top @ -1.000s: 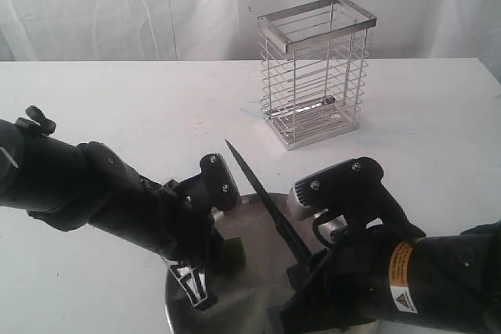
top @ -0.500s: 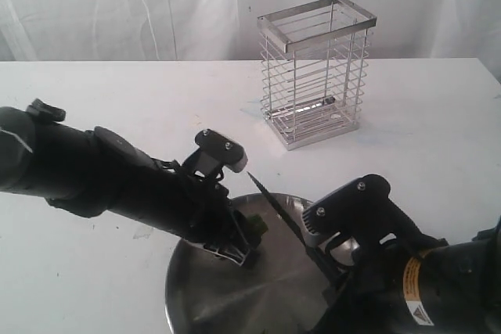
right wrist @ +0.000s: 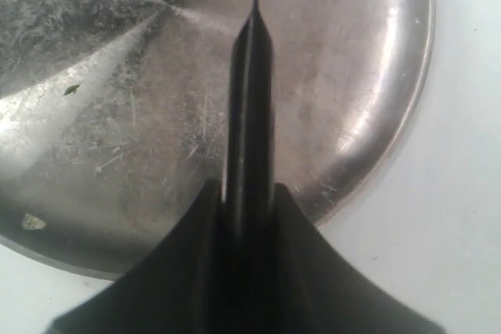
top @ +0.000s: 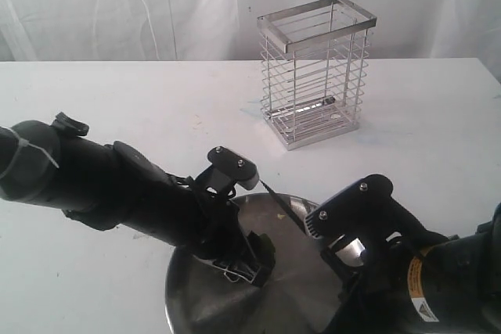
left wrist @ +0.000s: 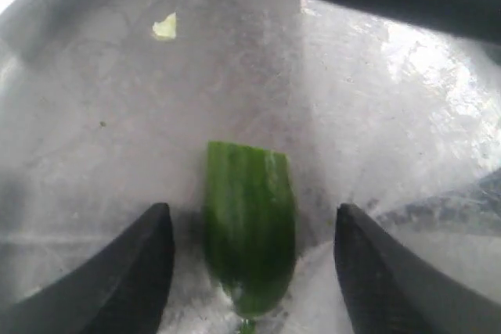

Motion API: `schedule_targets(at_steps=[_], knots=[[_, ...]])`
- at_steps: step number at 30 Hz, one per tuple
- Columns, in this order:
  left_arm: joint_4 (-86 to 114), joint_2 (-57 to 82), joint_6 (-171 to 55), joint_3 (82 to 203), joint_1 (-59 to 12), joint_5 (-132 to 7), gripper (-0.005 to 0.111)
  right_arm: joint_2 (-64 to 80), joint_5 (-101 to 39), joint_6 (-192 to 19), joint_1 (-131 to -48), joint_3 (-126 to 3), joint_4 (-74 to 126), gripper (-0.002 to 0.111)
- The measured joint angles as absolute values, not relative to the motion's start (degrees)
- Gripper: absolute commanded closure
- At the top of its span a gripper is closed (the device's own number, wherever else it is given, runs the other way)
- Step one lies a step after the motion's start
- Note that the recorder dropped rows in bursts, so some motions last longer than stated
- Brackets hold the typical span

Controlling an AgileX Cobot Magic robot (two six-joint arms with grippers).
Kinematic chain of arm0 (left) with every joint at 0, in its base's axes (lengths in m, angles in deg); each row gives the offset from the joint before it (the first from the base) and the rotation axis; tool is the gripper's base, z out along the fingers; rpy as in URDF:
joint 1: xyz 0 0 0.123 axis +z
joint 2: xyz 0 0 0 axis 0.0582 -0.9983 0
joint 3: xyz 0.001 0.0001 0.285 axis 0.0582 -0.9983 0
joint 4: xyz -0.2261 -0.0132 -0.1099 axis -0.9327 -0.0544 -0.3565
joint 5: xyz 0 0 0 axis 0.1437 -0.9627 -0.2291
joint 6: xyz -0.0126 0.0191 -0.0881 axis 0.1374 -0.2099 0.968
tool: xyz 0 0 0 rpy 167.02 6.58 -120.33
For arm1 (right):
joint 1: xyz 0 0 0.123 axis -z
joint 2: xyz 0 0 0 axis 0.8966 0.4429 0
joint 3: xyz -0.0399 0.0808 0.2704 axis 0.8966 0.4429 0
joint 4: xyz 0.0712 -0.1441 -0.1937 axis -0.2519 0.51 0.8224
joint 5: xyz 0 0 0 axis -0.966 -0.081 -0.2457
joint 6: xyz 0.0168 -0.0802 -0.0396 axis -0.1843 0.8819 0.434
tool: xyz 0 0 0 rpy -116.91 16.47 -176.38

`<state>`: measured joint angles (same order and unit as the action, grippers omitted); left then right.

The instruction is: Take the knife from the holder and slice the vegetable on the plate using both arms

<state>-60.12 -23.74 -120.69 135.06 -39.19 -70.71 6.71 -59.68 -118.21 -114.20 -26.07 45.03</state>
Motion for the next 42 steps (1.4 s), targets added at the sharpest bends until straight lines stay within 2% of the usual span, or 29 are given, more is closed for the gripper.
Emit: schedule_targets(at_steps=[12, 19, 26, 42], knots=[[-55.43, -13.95, -120.45, 135.06, -39.19, -69.64, 0.042, 6.71, -63.49, -116.45, -114.20, -26.17, 42.70, 0.108], [-54.16, -9.68, -118.42, 134.73, -37.67, -66.36, 0.042, 6.71, -62.93, -106.63, -114.20, -26.30, 33.16, 0.108], [-54.05, -9.45, -116.66, 133.74, -35.40, -66.87, 0.042, 8.11, -61.13, -104.39, -114.20, -26.30, 31.68, 0.108], [-53.94, -9.45, -115.97, 133.59, -35.42, -69.32, 0.045, 15.78, -54.03, -105.35, -114.20, -26.30, 31.68, 0.108]])
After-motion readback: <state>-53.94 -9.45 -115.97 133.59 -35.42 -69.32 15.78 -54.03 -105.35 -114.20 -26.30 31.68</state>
